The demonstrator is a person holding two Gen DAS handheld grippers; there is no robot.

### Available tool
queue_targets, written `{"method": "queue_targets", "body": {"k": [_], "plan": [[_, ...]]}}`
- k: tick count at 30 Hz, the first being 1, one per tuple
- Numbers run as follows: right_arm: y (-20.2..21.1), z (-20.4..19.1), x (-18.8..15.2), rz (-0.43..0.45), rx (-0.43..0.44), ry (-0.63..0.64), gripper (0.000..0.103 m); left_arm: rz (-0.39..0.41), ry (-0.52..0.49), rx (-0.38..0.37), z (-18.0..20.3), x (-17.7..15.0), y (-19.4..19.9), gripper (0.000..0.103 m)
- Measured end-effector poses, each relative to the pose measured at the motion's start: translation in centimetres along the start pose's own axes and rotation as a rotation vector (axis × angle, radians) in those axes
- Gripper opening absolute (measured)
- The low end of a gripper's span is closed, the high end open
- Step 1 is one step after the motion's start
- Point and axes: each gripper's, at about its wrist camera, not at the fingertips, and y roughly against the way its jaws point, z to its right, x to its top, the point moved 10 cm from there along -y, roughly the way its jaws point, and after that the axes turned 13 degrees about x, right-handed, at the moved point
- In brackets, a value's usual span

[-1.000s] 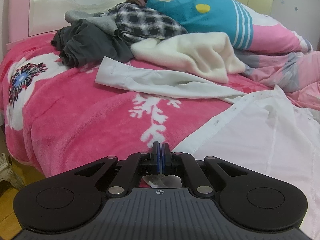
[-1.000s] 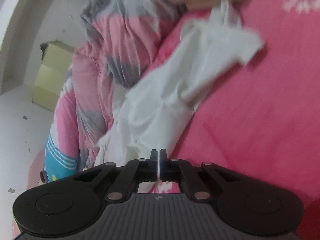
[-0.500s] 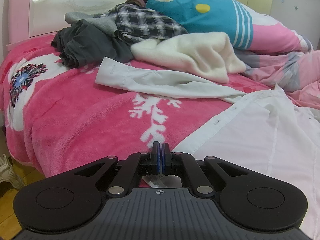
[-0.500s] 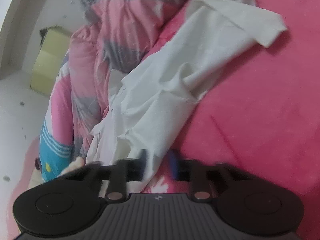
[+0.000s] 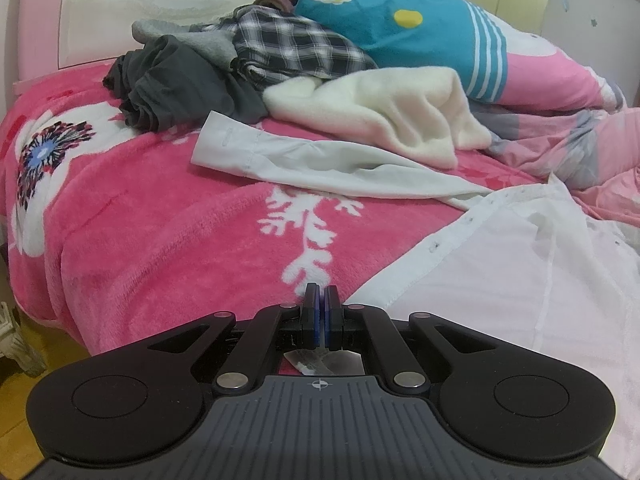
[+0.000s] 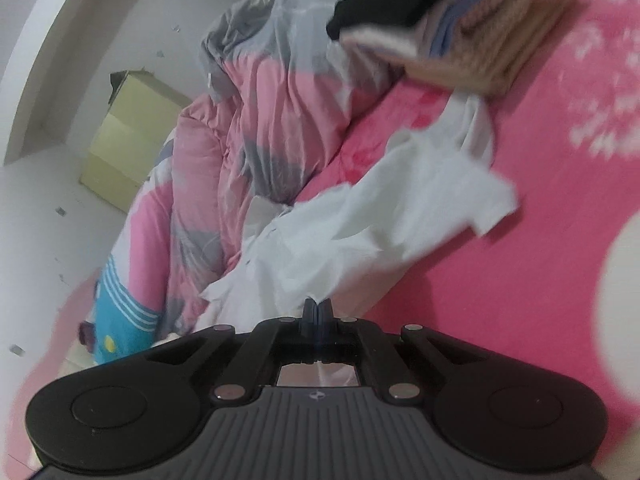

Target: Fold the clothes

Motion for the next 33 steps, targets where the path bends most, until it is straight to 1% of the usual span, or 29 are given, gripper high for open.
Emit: {"method": "queue_targets", "body": {"k": [5, 9, 11, 14, 15, 16, 17, 18, 19, 21, 23, 25, 26, 27, 28, 30, 31, 33], "plan": [[0.9, 2.8, 0.4, 0.003, -0.162, 0.072, 0.0, -0.005, 0.011, -0.007, -0.1, 0.0, -0.1, 0.001], [0.7, 5.5, -0.3, 0.025, -0.257, 0.035, 0.002, -0.009, 0.015, -0.013, -0.2, 0.0, -0.1, 0.001], [1.2, 5.8, -0.5, 0.048, -0.25, 0.016, 0.003, -0.01, 0.017, -0.016, -0.2, 0.0, -0.1, 0.001], [2.8, 4.9, -0.8, 0.071, -0.237, 0.035, 0.004, -0.01, 0.016, -0.016, -0.3, 0.0, -0.2, 0.001], [3.3, 4.5, -1.1, 0.067, -0.224, 0.035, 0.008, -0.011, 0.019, -0.018, -0.3, 0.1, -0.2, 0.001], [3.8, 4.2, -1.4, 0.063, -0.212, 0.035, 0.015, -0.012, 0.022, -0.022, -0.3, 0.1, -0.1, 0.001], [4.1, 3.8, -1.8, 0.052, -0.198, 0.03, 0.02, -0.015, 0.031, -0.04, -0.4, 0.2, 0.1, 0.002], [4.4, 3.4, -2.4, 0.033, -0.179, 0.021, 0.031, -0.019, 0.041, -0.06, -0.4, 0.2, 0.3, 0.004], [4.5, 3.1, -3.1, 0.01, -0.16, 0.008, 0.035, -0.028, 0.055, -0.088, -0.5, 0.3, 0.7, 0.006], [4.3, 2.5, -4.6, -0.041, -0.115, -0.029, 0.036, -0.041, 0.078, -0.144, -0.5, 0.2, 1.8, 0.017], [3.9, 2.1, -6.4, -0.1, -0.068, -0.07, 0.042, -0.049, 0.088, -0.208, -0.3, 0.1, 3.4, 0.02], [3.1, 1.9, -8.1, -0.155, -0.038, -0.101, 0.043, -0.024, 0.057, -0.264, 0.4, 0.1, 5.7, 0.026], [2.5, 1.7, -9.1, -0.184, -0.027, -0.109, 0.043, -0.001, 0.034, -0.278, 0.9, 0.1, 6.8, 0.032], [1.7, 1.6, -10.0, -0.22, -0.019, -0.111, 0.043, 0.023, -0.003, -0.304, 1.7, 0.0, 8.0, 0.036], [0.8, 1.4, -10.8, -0.259, -0.011, -0.111, 0.043, 0.046, -0.042, -0.332, 2.5, -0.1, 9.2, 0.036], [-1.1, 0.3, -12.0, -0.311, 0.034, -0.104, 0.043, 0.062, -0.145, -0.421, 5.2, -1.1, 11.4, 0.039], [-2.0, -0.4, -12.2, -0.325, 0.063, -0.098, 0.043, 0.058, -0.2, -0.47, 6.8, -1.8, 12.4, 0.04], [-3.8, -1.8, -11.5, -0.322, 0.114, -0.082, 0.043, 0.051, -0.327, -0.576, 10.5, -3.7, 14.4, 0.043]]}}
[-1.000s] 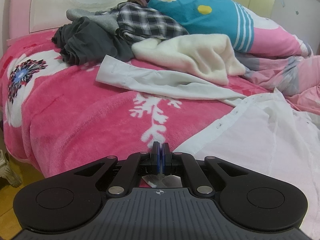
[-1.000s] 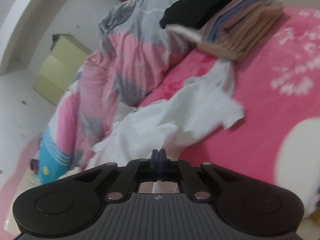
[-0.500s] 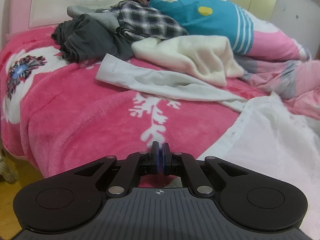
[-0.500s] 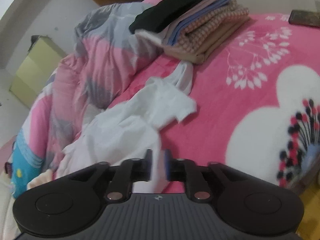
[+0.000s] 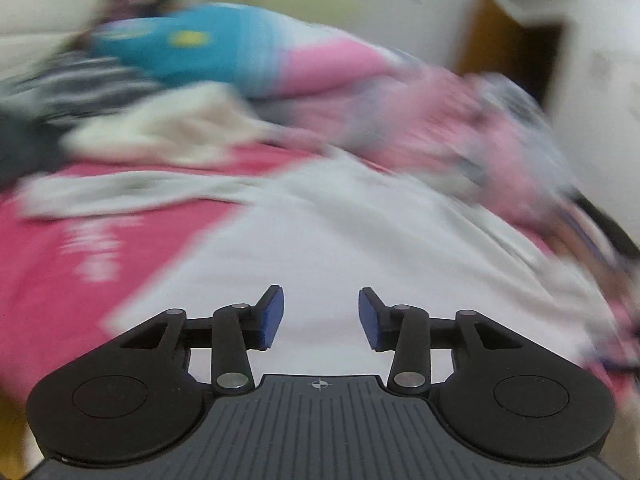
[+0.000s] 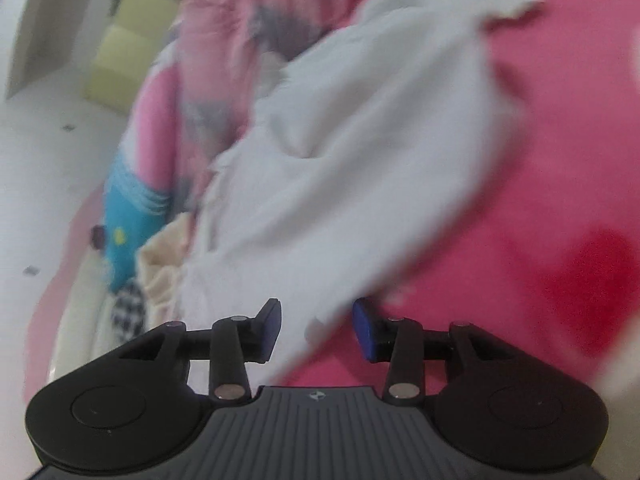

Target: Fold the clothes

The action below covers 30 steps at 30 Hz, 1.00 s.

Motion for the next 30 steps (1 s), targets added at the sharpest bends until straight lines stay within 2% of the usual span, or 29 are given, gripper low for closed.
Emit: {"method": "queue_targets", "body": {"k": [1, 3, 6, 10, 14, 17, 20, 23, 27, 30], "plan": [[-0.8, -0.6, 0.6, 0.003, 0.022, 0.012, 0.043, -0.006, -0.057, -0.051, 2.2, -0.3, -0.2, 0.044], [-2.0, -1.2, 2.0, 0.014, 0.064, 0.0, 0.043, -0.026, -0.188, -0.164, 7.1, -1.4, -0.6, 0.054], [-3.4, -0.3, 3.2, 0.013, 0.098, -0.079, 0.043, 0.002, -0.374, -0.292, 13.7, -3.1, -1.0, 0.06], [-3.7, 1.8, 3.6, 0.023, 0.106, -0.204, 0.043, 0.01, -0.564, -0.338, 20.4, -5.4, -2.7, 0.061], [-1.3, 2.0, 3.4, 0.066, 0.144, -0.22, 0.047, 0.03, -0.658, -0.343, 24.2, -6.8, -4.3, 0.058], [2.0, 2.7, 3.5, 0.129, 0.125, -0.226, 0.05, 0.033, -0.656, -0.366, 24.7, -6.9, -4.7, 0.055], [5.8, 4.1, 4.0, 0.222, 0.077, -0.229, 0.05, -0.003, -0.62, -0.363, 24.6, -6.6, -5.7, 0.05], [8.1, 5.3, 4.5, 0.288, 0.031, -0.225, 0.05, -0.059, -0.52, -0.364, 24.1, -5.8, -6.6, 0.049], [8.2, 6.4, 5.3, 0.316, -0.02, -0.208, 0.047, -0.147, -0.374, -0.371, 23.3, -4.9, -8.3, 0.047], [6.9, 5.9, 6.1, 0.307, -0.006, -0.178, 0.047, -0.178, -0.33, -0.355, 23.1, -4.5, -9.1, 0.047]]}}
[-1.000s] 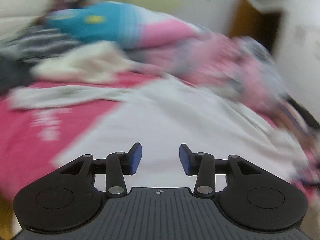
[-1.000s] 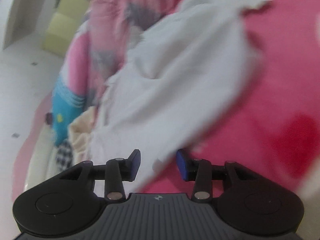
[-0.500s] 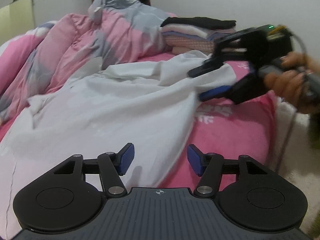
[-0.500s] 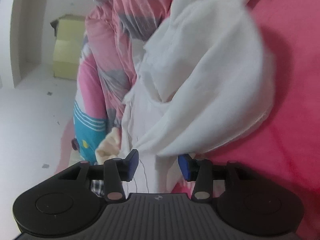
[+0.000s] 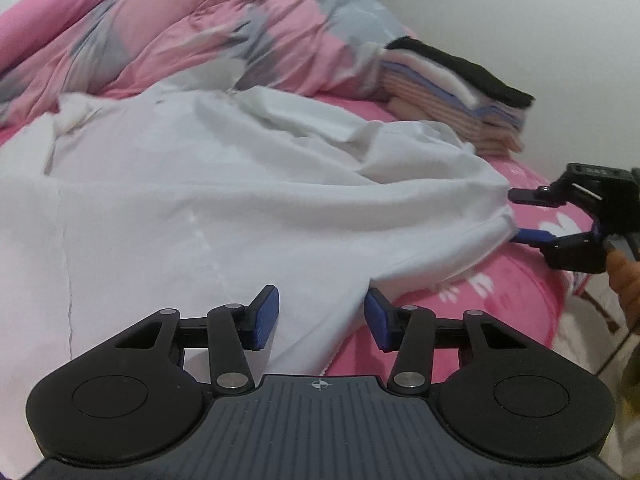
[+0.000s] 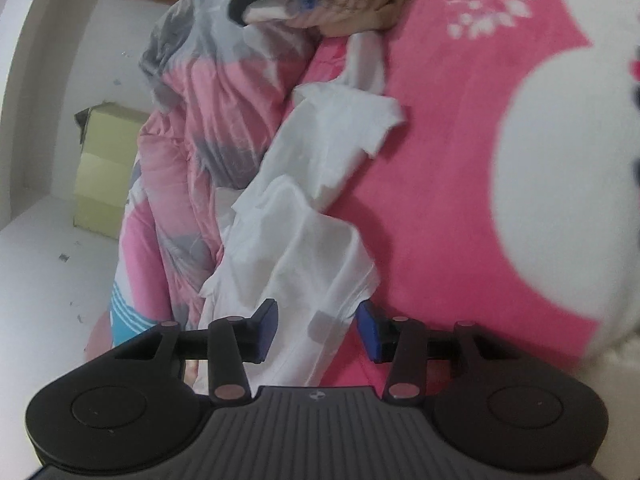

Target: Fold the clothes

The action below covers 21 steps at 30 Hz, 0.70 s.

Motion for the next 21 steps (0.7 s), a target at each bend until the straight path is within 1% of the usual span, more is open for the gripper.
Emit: {"method": "queue_targets", "body": {"k": [4, 5, 8, 9, 10, 11, 12, 13, 14, 17, 19, 21], "plan": [[-1.4, -1.1, 0.6, -0.016, 0.021, 0.042, 0.046, -0.023, 0.045, -0.008, -0.5, 0.0, -0.2, 0.047], [-1.7, -1.2, 0.7, -0.016, 0.021, 0.049, 0.044, -0.027, 0.049, -0.01, -0.6, 0.0, -0.2, 0.048], [-1.7, -1.3, 0.4, -0.019, 0.025, 0.057, 0.031, -0.041, 0.055, -0.015, -0.8, -0.1, -0.2, 0.052], [-1.6, -1.4, 0.1, -0.024, 0.026, 0.061, 0.023, -0.046, 0.062, -0.025, -0.8, -0.1, 0.1, 0.055], [-1.3, -1.5, -0.2, -0.027, 0.025, 0.069, 0.017, -0.052, 0.071, -0.038, -0.8, -0.1, 0.4, 0.056], [-1.0, -1.5, -0.4, -0.029, 0.023, 0.079, 0.014, -0.056, 0.082, -0.057, -0.9, -0.2, 0.8, 0.057], [-0.7, -1.6, -0.7, -0.031, 0.021, 0.089, 0.007, -0.061, 0.091, -0.084, -0.8, -0.4, 1.5, 0.058], [-0.2, -1.7, -0.9, -0.028, 0.018, 0.098, 0.002, -0.065, 0.094, -0.11, -0.8, -0.6, 2.1, 0.059], [0.2, -1.8, -0.9, -0.02, 0.016, 0.106, 0.001, -0.069, 0.091, -0.13, -0.7, -0.8, 2.8, 0.059], [1.5, -1.8, -0.4, 0.016, 0.031, 0.084, 0.001, -0.081, 0.051, -0.16, -0.5, -1.9, 5.1, 0.061], [2.4, -1.7, 0.0, 0.041, 0.044, 0.064, 0.001, -0.08, 0.028, -0.148, -0.6, -2.7, 6.4, 0.061], [2.4, -1.2, -0.3, 0.028, 0.063, 0.02, 0.003, -0.077, 0.026, -0.128, -1.0, -3.5, 7.3, 0.061]]}}
